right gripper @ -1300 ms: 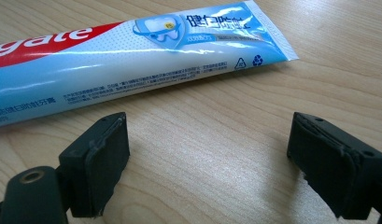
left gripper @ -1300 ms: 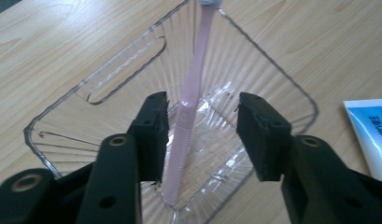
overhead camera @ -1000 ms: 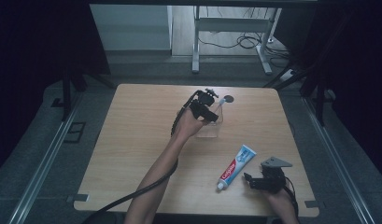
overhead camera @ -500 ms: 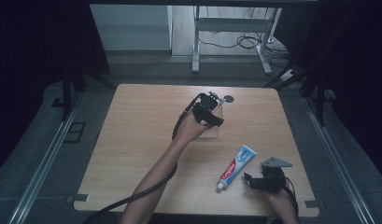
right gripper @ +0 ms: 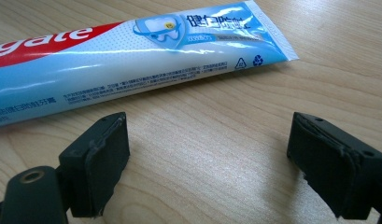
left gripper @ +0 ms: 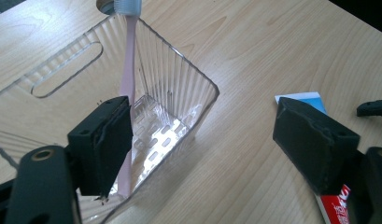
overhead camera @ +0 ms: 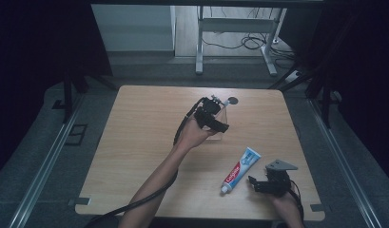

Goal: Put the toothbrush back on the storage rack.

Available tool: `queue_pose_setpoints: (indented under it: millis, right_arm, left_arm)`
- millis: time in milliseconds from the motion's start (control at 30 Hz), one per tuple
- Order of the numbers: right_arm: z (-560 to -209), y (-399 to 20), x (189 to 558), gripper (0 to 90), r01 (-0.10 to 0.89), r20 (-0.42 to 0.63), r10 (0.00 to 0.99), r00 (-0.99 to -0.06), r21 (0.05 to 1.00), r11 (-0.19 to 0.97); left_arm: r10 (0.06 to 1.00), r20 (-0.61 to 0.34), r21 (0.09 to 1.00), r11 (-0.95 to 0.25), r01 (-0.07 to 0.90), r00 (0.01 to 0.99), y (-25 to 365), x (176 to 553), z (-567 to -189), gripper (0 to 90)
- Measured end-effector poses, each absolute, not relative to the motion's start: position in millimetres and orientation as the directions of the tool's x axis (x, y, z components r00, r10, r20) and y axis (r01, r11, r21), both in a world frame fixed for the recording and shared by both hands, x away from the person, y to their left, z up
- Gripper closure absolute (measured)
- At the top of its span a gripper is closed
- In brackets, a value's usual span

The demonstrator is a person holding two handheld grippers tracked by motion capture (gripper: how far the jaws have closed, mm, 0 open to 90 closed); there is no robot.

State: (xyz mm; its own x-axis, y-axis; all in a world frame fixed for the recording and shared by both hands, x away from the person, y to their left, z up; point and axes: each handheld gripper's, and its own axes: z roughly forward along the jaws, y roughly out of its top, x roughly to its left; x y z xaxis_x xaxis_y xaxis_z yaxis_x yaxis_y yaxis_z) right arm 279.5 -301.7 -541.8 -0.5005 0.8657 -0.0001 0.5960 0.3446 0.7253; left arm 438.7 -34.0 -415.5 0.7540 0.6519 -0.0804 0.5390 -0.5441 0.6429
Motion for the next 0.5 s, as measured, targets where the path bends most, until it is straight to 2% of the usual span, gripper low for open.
queue_pose_setpoints:
  millis: [500]
  right_arm:
    - [-542, -302, 280, 12.8, 0.596, -0.001, 0.866, -0.500, 0.725, 0.345]
  left_arm:
    - [0.649, -0.095, 0.665, -0.523, 0.533, 0.755, -17, 425, -417, 14.3]
